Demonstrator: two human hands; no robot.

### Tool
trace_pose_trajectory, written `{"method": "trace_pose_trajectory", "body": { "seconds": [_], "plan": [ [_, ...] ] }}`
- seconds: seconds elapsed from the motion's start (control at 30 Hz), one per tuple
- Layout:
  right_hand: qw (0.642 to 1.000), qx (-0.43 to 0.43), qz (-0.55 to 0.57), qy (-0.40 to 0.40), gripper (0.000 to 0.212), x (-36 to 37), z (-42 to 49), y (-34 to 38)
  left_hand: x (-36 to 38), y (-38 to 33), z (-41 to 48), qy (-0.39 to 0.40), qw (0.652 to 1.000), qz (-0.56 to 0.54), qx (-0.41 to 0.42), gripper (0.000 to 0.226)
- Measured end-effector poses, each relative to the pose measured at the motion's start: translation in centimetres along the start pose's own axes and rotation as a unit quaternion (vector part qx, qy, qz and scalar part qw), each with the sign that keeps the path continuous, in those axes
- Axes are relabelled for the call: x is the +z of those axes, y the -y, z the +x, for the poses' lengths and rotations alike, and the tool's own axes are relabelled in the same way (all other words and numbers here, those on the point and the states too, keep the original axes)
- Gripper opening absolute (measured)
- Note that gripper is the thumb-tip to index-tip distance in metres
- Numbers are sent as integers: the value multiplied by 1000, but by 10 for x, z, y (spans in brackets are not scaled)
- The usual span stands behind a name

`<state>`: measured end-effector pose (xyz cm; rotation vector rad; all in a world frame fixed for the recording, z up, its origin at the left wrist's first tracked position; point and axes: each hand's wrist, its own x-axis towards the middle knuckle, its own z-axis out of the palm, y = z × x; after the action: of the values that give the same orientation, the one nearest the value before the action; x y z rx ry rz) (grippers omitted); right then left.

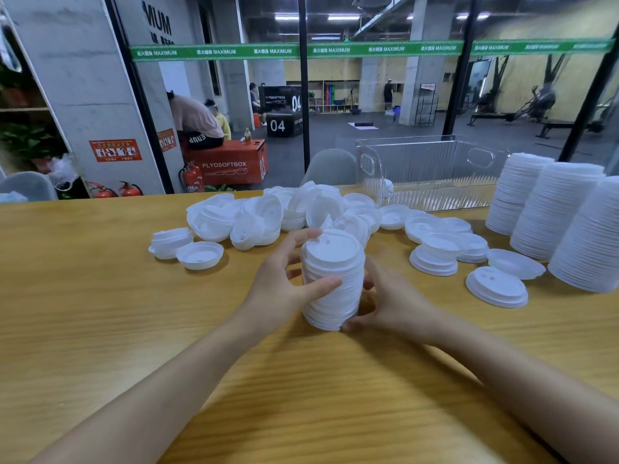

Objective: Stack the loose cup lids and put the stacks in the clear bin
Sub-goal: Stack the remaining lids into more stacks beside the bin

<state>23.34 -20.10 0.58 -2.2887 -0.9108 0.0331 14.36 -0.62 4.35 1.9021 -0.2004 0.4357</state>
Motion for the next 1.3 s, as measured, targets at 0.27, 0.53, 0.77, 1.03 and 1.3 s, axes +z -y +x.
{"method": "trace_pose_trajectory", "body": {
  "seconds": [0.27,0.53,0.77,1.03,1.3],
  "plan": [
    [1000,-26,-12,-5,94,28,51,38,-50,14,12,-34,999,0,-18,68],
    [999,-21,28,-10,96,16,71,20,-64,40,17,-29,999,15,2,87],
    [972,40,-148,-176,76,-9,90,-15,-62,59,17,-36,999,-16,14,96],
    [982,32,-116,-148,84,0,94,-33,-64,68,15,6,1000,3,-15,96],
    [978,15,-179,-107,87,-5,68,-27,-59,62,5,73,997,25,15,94]
  ]
}}
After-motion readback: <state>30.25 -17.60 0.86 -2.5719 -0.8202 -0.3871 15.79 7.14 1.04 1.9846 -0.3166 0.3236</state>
